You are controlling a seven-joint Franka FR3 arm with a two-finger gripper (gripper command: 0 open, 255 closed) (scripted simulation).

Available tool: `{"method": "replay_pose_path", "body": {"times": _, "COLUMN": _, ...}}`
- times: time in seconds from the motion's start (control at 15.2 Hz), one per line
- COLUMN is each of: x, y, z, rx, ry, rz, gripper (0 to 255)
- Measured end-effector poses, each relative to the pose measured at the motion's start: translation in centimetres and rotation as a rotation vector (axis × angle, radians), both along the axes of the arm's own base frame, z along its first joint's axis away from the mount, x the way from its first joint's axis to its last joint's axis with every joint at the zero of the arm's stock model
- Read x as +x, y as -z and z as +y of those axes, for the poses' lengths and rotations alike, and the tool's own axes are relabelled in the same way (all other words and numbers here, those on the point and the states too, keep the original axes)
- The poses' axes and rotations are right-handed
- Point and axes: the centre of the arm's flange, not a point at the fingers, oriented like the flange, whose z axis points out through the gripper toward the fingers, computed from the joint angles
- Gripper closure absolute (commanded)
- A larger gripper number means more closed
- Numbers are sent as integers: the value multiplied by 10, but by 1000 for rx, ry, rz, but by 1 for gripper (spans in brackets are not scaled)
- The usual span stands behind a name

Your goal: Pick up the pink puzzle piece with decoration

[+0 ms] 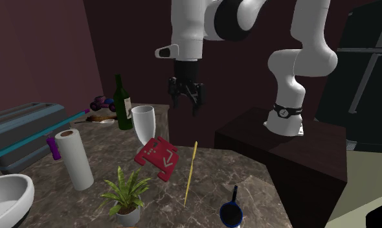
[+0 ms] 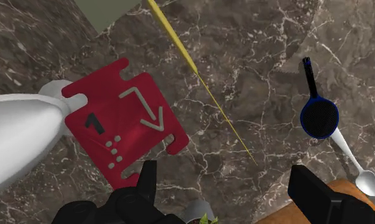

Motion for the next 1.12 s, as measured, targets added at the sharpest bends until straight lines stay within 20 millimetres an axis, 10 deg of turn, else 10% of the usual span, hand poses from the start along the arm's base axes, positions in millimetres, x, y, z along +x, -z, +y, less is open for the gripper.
{"method": "replay_pose_path", "body": {"times": 1.12, "x": 125, "y": 149, "z": -120, "rx": 38, "ry": -17, "rz": 13, "gripper": 0}}
